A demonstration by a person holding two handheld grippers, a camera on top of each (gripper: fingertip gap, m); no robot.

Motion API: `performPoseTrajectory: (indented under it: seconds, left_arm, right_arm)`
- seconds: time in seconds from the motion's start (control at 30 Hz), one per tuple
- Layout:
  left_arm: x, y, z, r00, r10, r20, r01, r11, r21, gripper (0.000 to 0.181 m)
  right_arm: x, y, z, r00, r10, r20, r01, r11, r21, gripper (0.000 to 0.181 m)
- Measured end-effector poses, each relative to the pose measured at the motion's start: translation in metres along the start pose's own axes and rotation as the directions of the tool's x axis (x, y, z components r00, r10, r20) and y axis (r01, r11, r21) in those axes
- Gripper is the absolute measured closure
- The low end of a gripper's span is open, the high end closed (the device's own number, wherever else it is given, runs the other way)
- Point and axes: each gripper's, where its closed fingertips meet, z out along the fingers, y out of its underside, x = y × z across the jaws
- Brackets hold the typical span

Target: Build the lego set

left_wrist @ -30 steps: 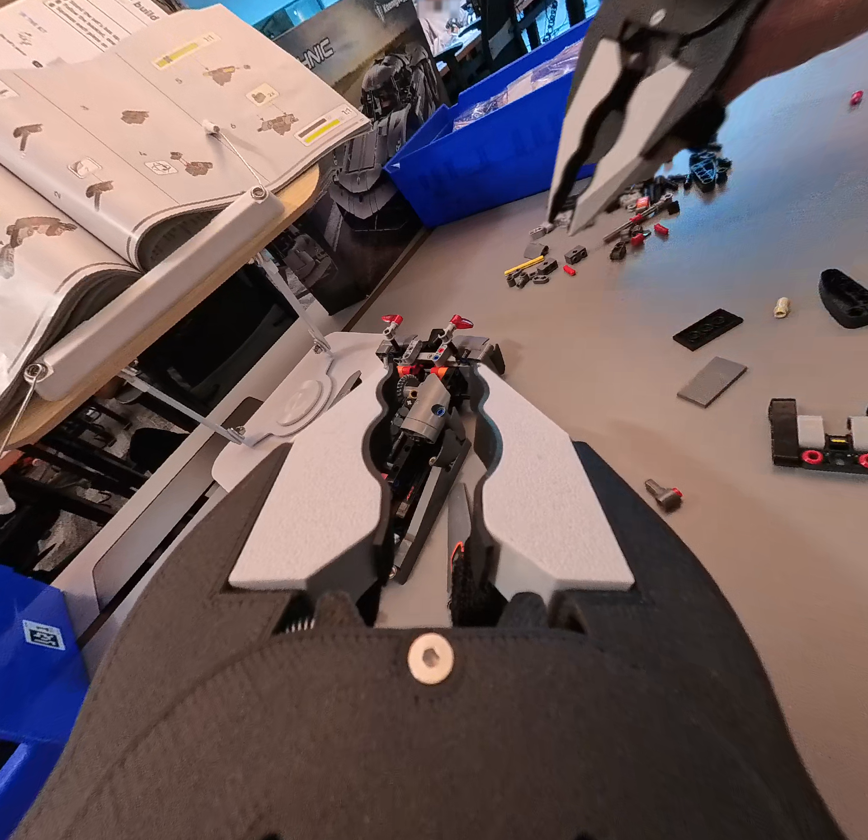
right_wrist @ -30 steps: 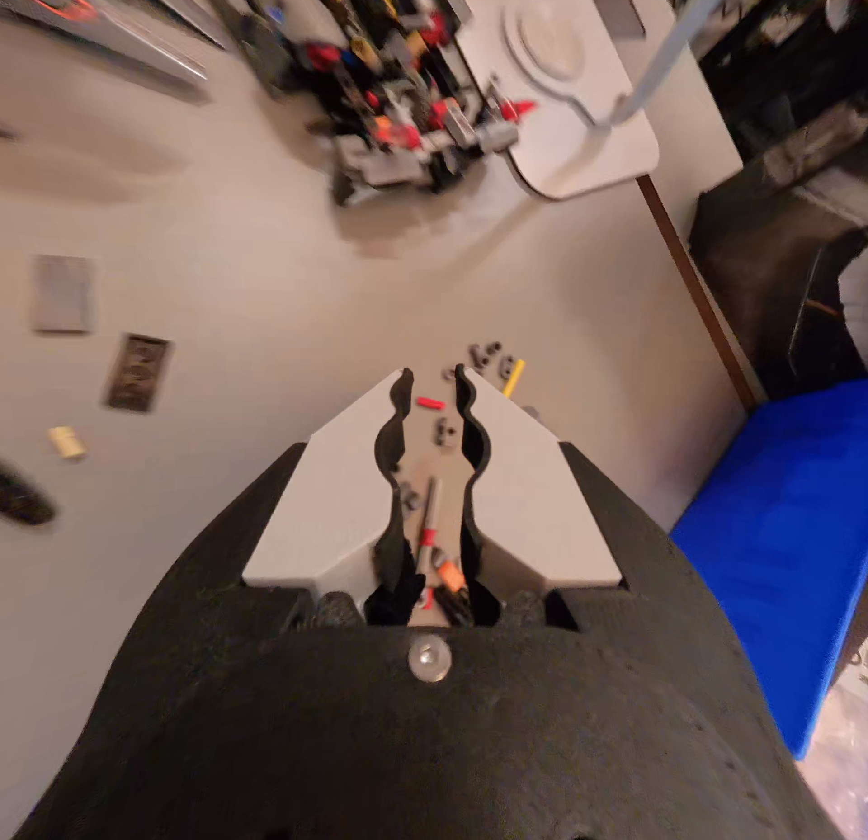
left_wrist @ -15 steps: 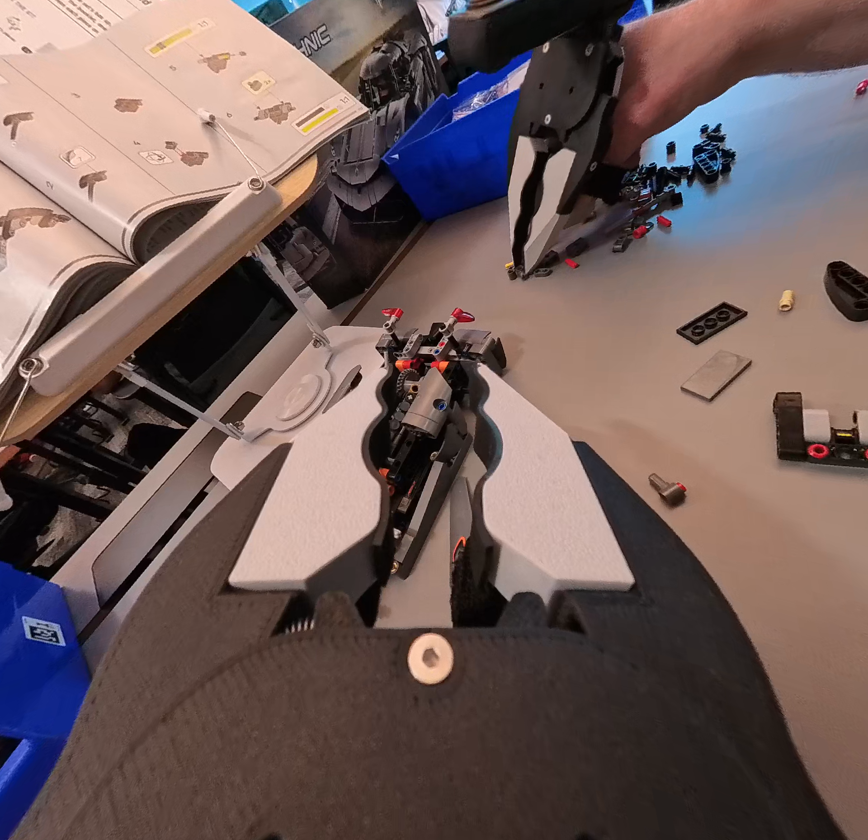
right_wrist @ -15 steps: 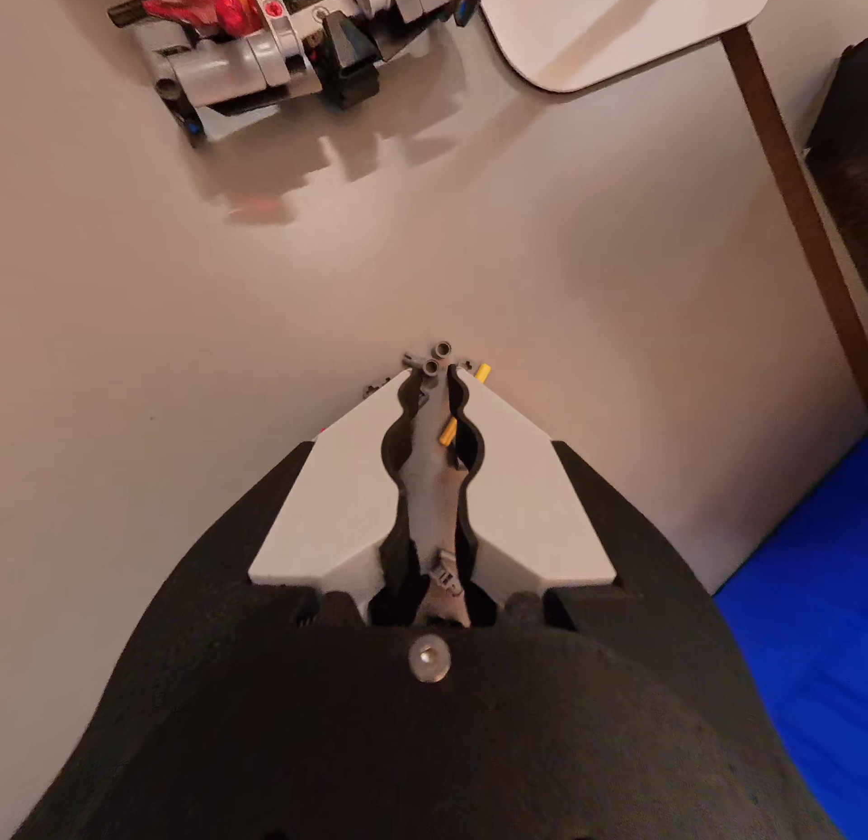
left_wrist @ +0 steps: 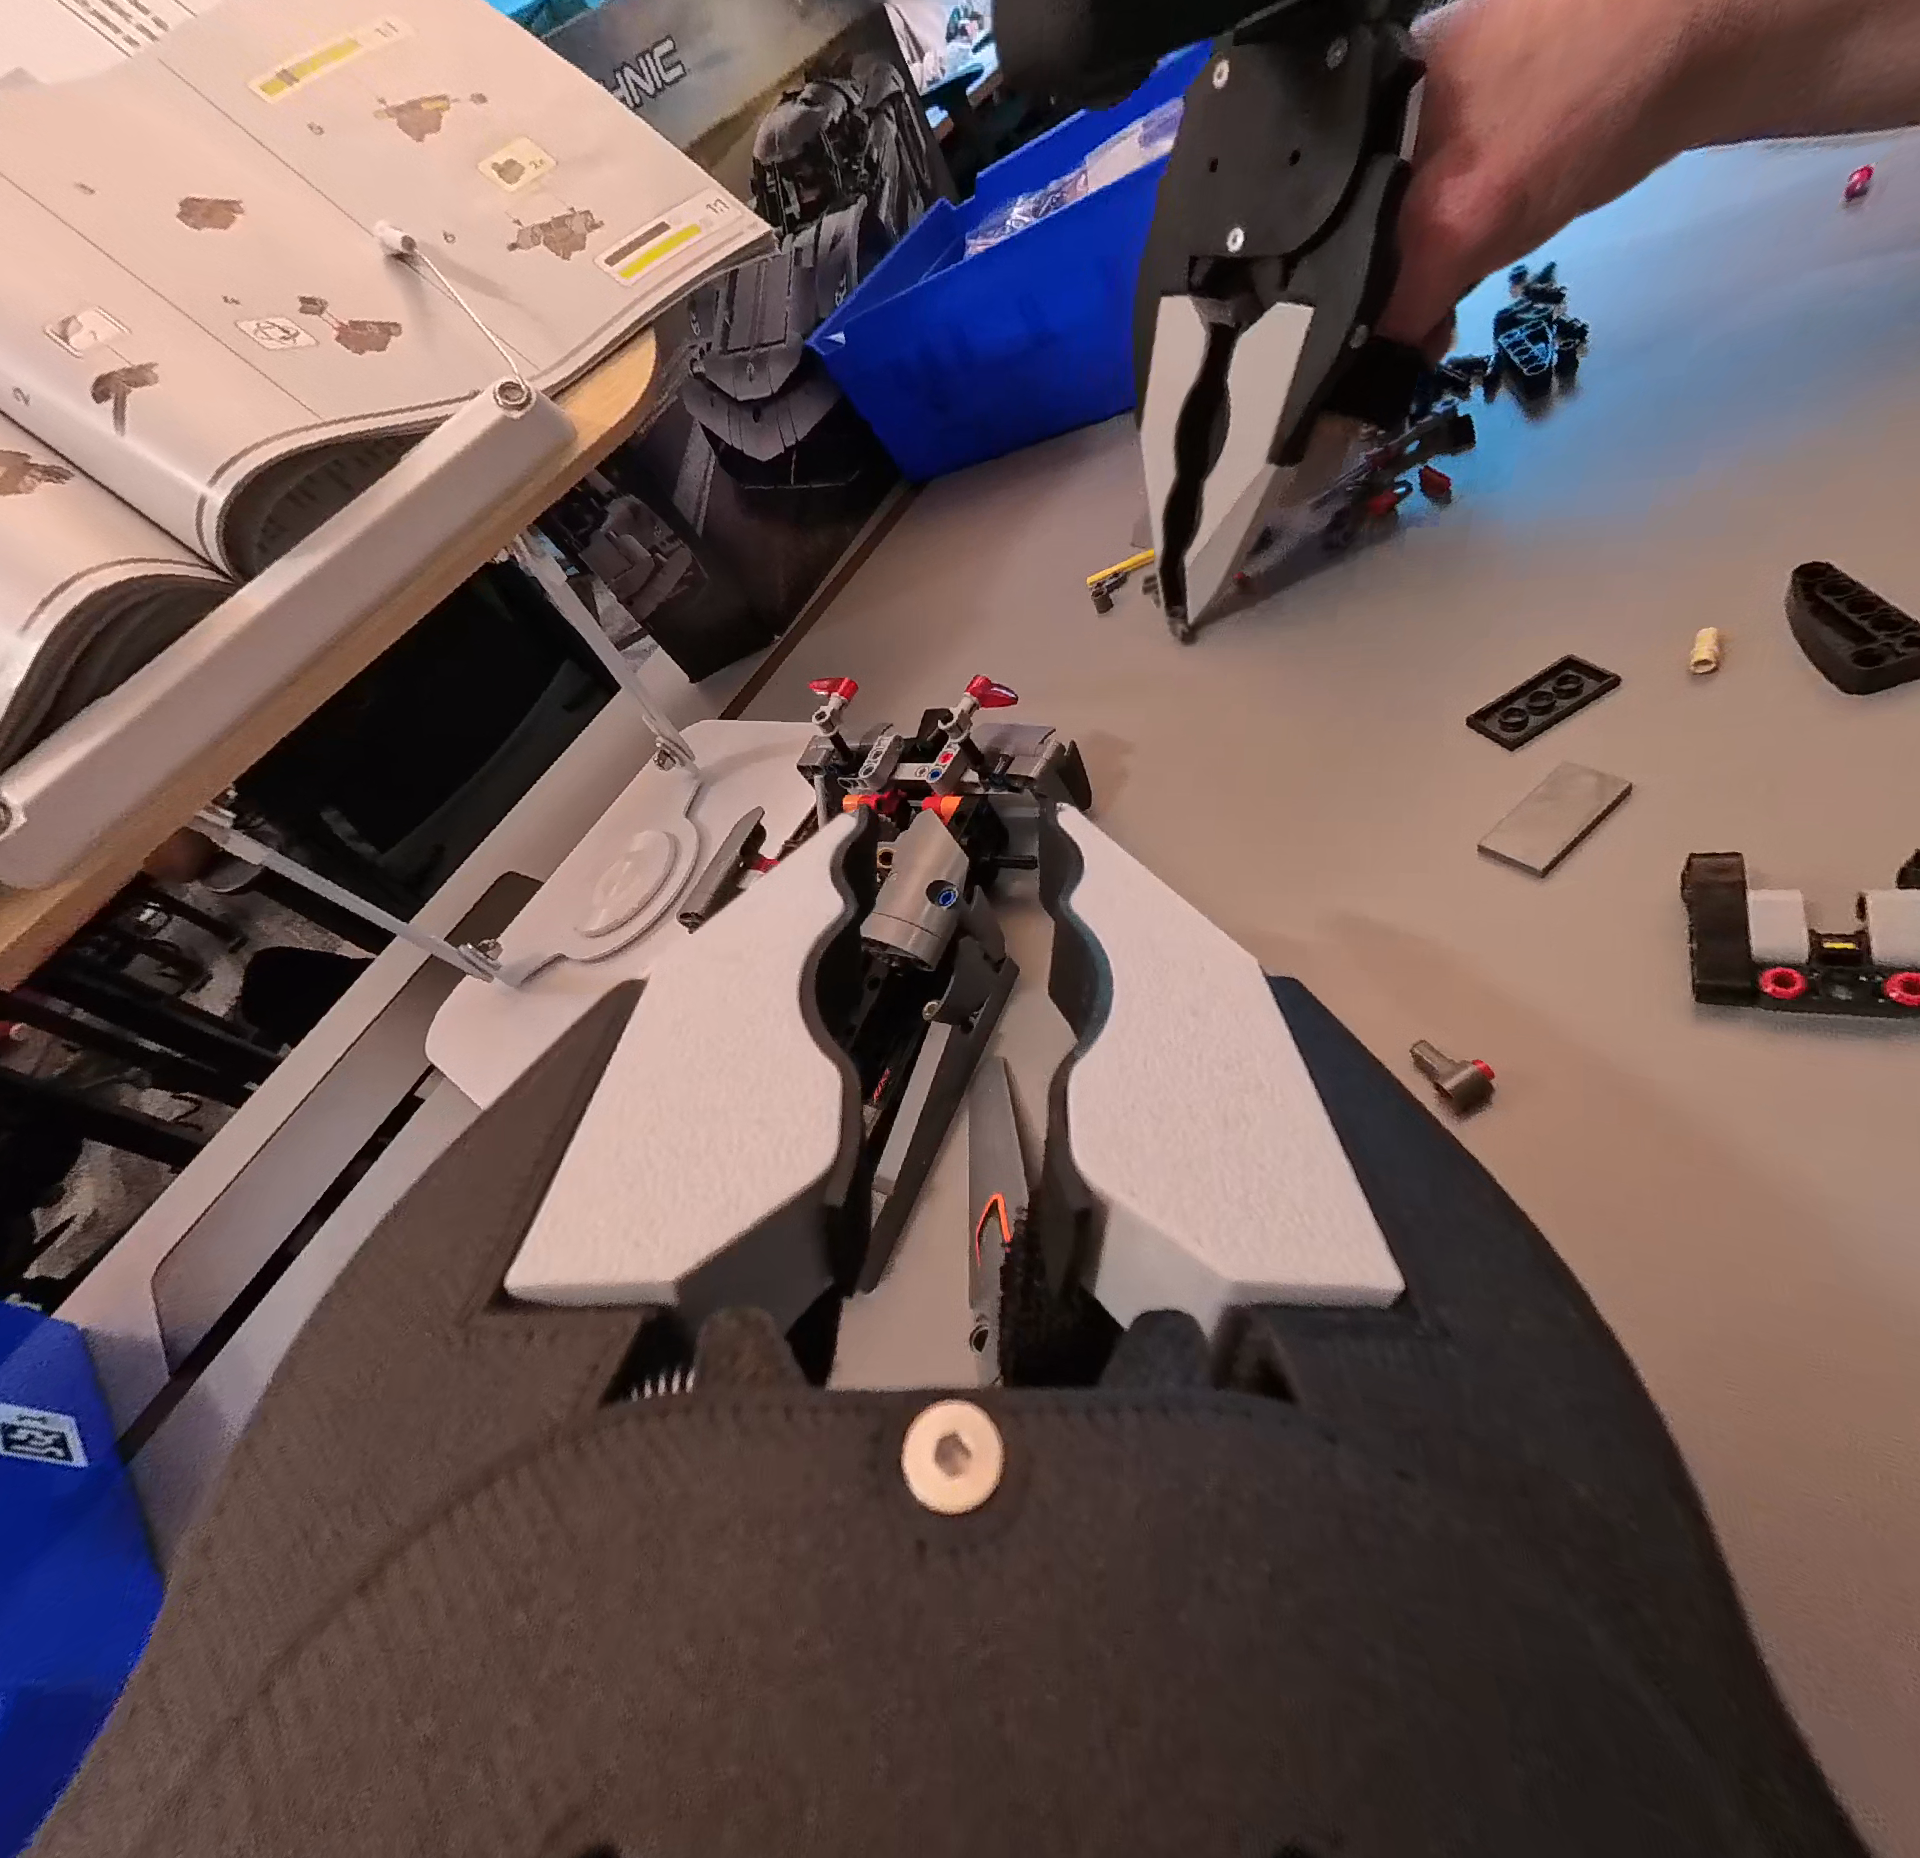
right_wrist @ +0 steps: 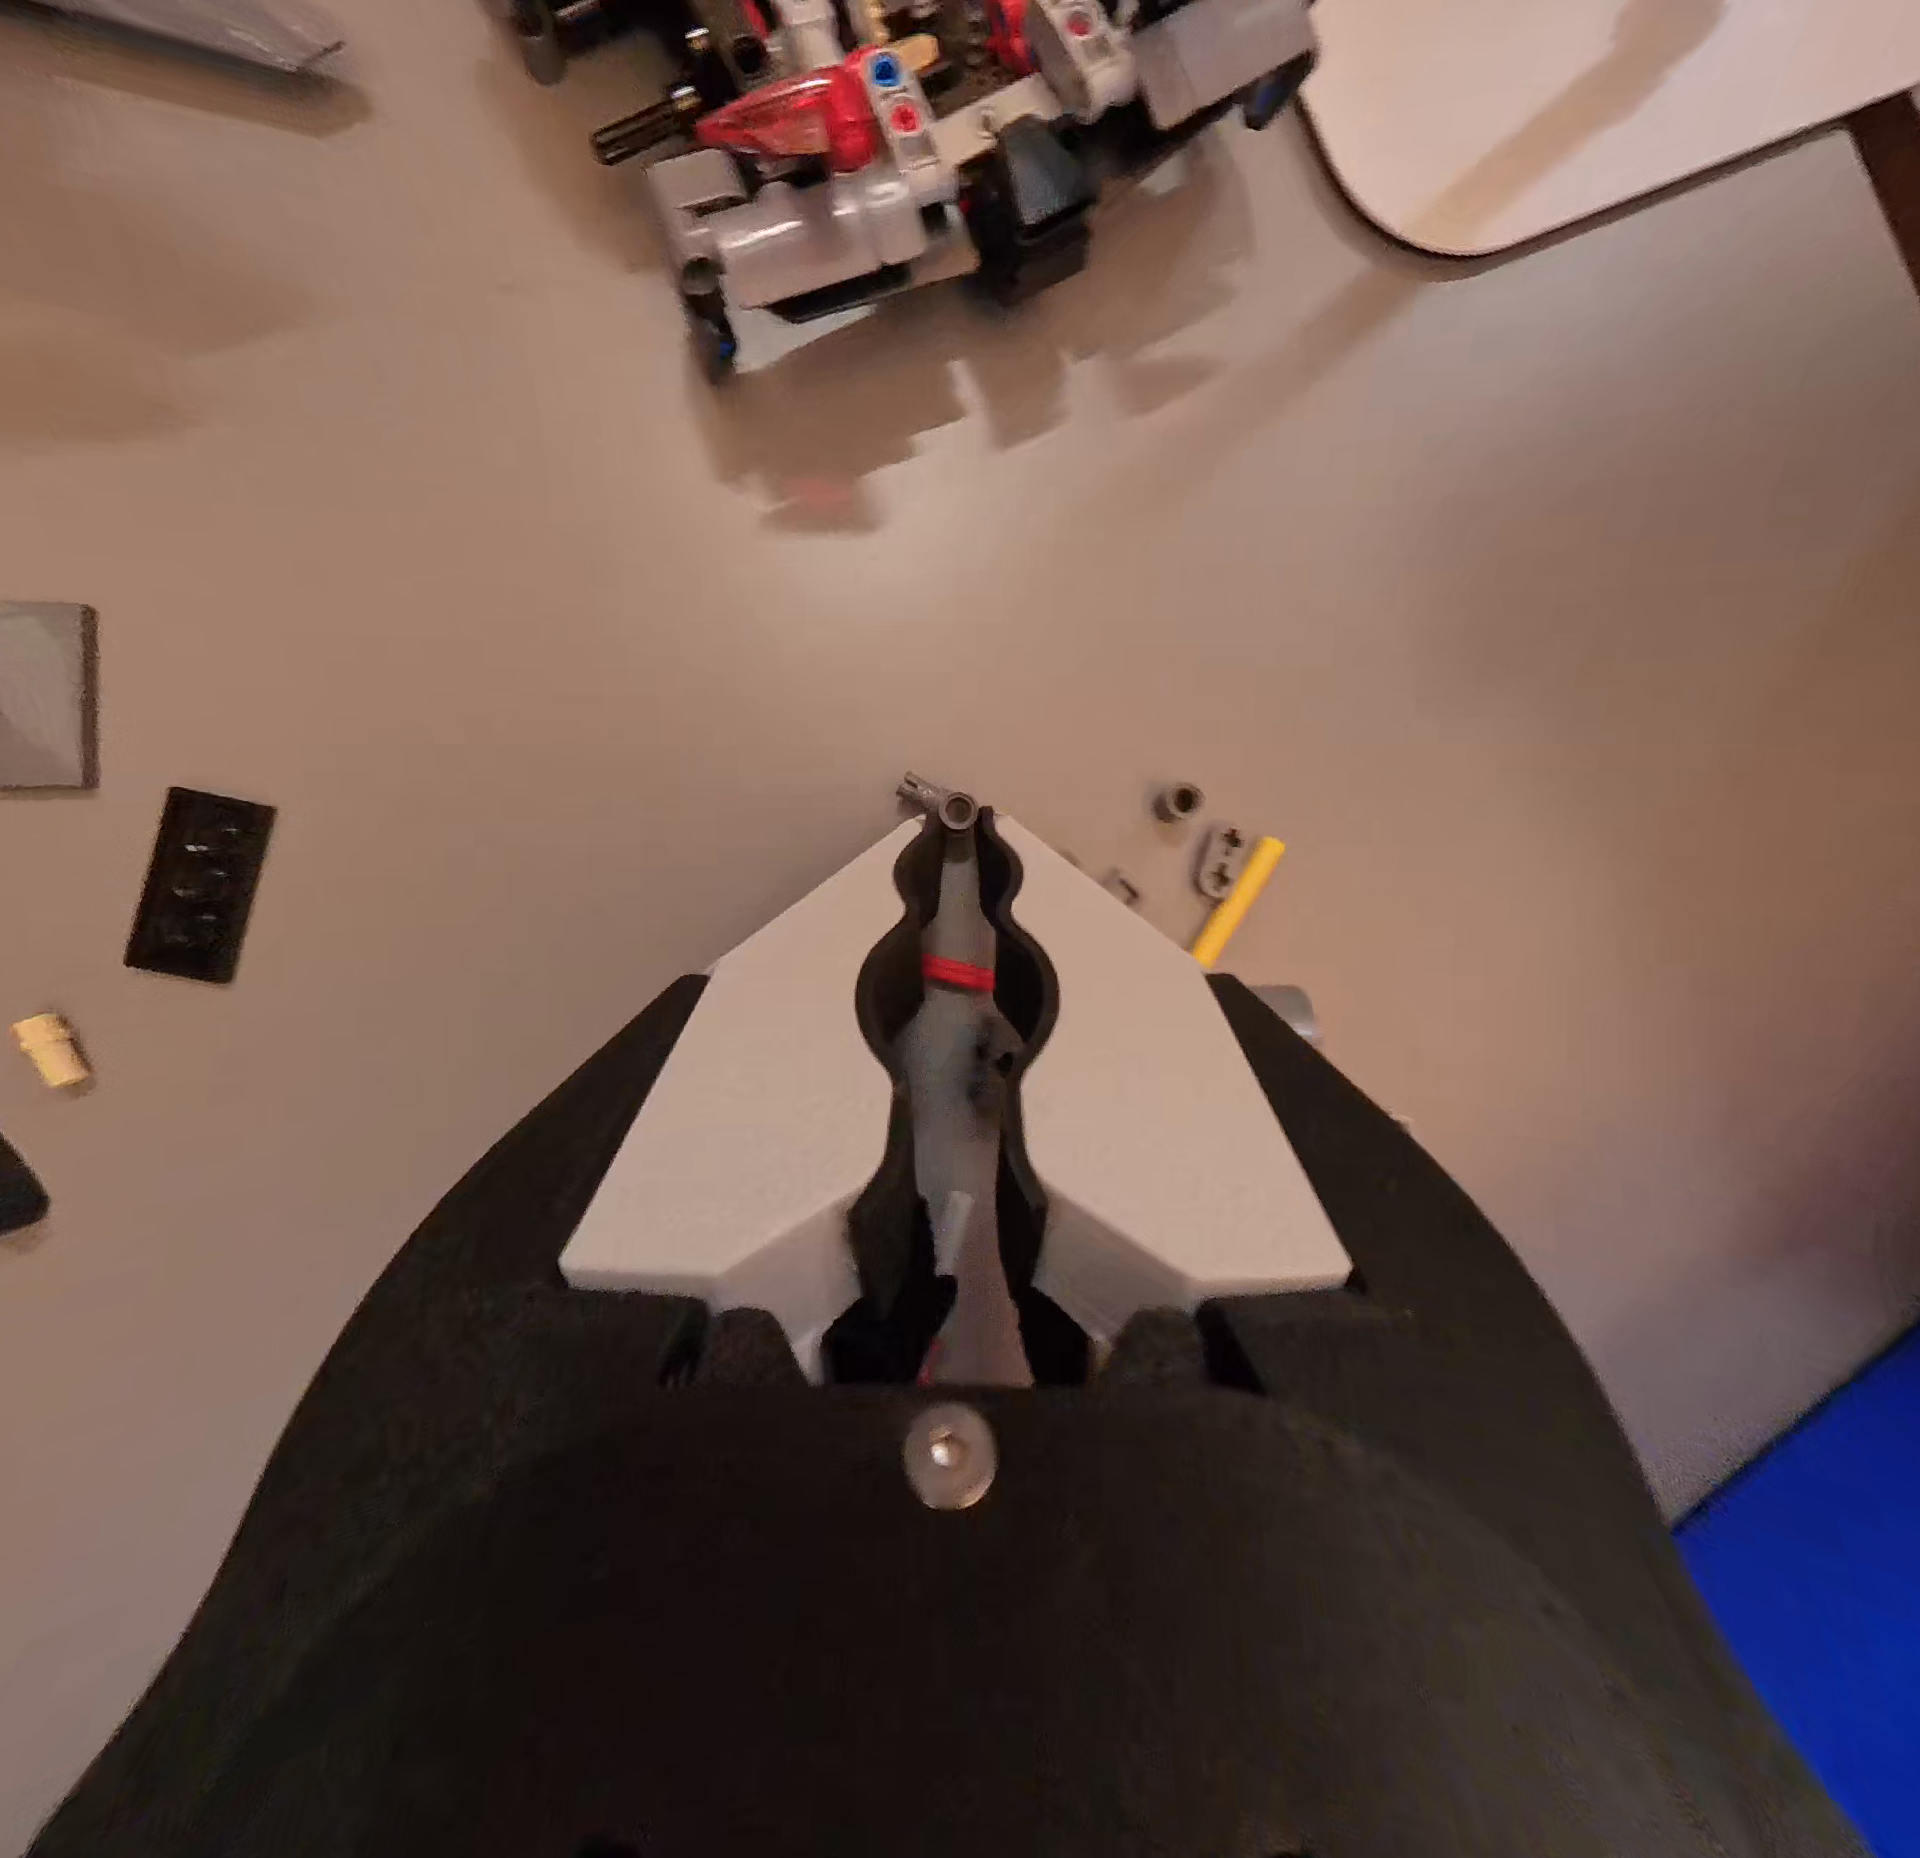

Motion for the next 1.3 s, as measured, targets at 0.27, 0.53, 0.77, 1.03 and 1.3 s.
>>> performPoseTrajectory:
  seconds: [0.27, 0.53, 0.77, 1.03, 1.3]
  left_arm:
    - [-0.002, 0.001, -0.001, 1.0, 0.002, 0.007, -0.002, 1.0, -0.004, 0.153]
    - [-0.002, 0.002, -0.001, 1.0, 0.007, 0.0, -0.007, 1.0, -0.011, 0.153]
    - [-0.001, 0.003, -0.001, 1.0, 0.01, -0.006, -0.01, 1.0, -0.015, 0.153]
    - [0.005, -0.004, -0.003, 0.999, -0.008, -0.043, 0.008, 1.0, 0.006, 0.15]
    - [0.043, -0.026, -0.02, 0.983, -0.139, -0.119, 0.116, 0.977, -0.182, 0.135]
  right_arm:
    - [-0.026, -0.01, 0.002, 0.993, -0.101, 0.055, 0.099, 0.995, 0.033, 0.159]
    - [-0.025, -0.009, 0.002, 0.93, -0.305, 0.203, 0.308, 0.951, 0.016, 0.163]
    - [-0.028, -0.009, 0.005, 0.864, -0.382, 0.328, 0.396, 0.918, 0.026, 0.176]
    - [-0.039, -0.019, -0.015, 0.908, -0.327, 0.263, 0.32, 0.945, 0.069, 0.176]
    - [-0.089, -0.04, -0.054, 0.934, -0.311, 0.176, 0.268, 0.936, 0.229, 0.176]
